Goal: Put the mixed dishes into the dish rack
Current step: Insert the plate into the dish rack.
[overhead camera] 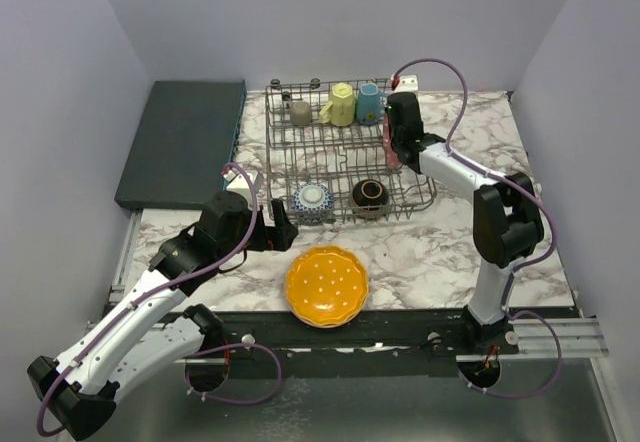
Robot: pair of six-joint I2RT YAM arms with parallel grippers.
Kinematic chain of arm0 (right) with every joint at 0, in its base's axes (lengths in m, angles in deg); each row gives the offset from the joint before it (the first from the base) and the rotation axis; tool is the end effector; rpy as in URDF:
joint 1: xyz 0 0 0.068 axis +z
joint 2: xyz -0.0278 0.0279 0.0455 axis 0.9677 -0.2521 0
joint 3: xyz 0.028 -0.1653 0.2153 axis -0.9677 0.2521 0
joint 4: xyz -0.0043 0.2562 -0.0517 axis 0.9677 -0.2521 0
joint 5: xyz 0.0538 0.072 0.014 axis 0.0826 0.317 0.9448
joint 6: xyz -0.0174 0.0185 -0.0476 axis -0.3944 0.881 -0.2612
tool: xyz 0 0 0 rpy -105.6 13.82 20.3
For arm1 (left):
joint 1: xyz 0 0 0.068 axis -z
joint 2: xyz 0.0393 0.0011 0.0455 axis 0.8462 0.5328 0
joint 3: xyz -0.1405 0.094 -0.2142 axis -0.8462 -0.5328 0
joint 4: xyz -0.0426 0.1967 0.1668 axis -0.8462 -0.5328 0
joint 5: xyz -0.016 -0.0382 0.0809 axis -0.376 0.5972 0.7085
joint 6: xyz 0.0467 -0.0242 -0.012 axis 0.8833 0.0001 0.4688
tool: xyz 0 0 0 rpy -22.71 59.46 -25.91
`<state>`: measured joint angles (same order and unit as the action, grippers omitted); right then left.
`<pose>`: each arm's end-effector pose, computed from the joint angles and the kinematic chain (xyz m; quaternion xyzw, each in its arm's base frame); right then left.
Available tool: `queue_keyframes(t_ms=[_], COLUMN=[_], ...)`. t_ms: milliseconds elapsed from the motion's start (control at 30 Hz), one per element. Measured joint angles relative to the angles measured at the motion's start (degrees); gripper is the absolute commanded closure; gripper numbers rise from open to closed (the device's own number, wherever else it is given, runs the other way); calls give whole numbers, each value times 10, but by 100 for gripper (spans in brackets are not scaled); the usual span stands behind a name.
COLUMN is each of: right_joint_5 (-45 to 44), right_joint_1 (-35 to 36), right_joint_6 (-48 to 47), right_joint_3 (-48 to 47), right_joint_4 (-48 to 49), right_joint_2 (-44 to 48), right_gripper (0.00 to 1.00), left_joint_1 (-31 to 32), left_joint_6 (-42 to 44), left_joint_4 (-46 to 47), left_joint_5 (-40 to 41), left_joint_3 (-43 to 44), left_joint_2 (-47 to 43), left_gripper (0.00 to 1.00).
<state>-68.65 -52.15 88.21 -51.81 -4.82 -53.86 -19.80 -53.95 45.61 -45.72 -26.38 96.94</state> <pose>0.4138 0.1575 0.2577 -0.0183 0.8286 -0.1194 0.5467 0.1281 -0.0982 0.2997 0.0494 0.8765 -0.2511 0.4077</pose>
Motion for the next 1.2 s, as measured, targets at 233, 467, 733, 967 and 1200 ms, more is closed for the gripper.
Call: queue_keyframes(t_ms=[233, 467, 733, 967, 1200], right_joint_5=[-4, -5, -5, -6, -6], right_joint_1=[0, 0, 0, -1, -1], right_joint_6=[15, 25, 62, 71, 75], right_joint_3=[10, 20, 31, 31, 31], right_joint_4=[0, 2, 6, 4, 2], right_joint_2=[8, 14, 22, 28, 38], right_gripper=[88, 65, 47, 39, 34], left_joint_1=[0, 0, 0, 0, 0], left_joint_6=[0, 0, 0, 0, 0], left_joint_4=[0, 0, 0, 0, 0], left_joint_5=[0, 0, 0, 0, 0], left_joint_3=[0, 0, 0, 0, 0], left_joint_2=[0, 0, 0, 0, 0], left_gripper=[1, 1, 1, 1, 1])
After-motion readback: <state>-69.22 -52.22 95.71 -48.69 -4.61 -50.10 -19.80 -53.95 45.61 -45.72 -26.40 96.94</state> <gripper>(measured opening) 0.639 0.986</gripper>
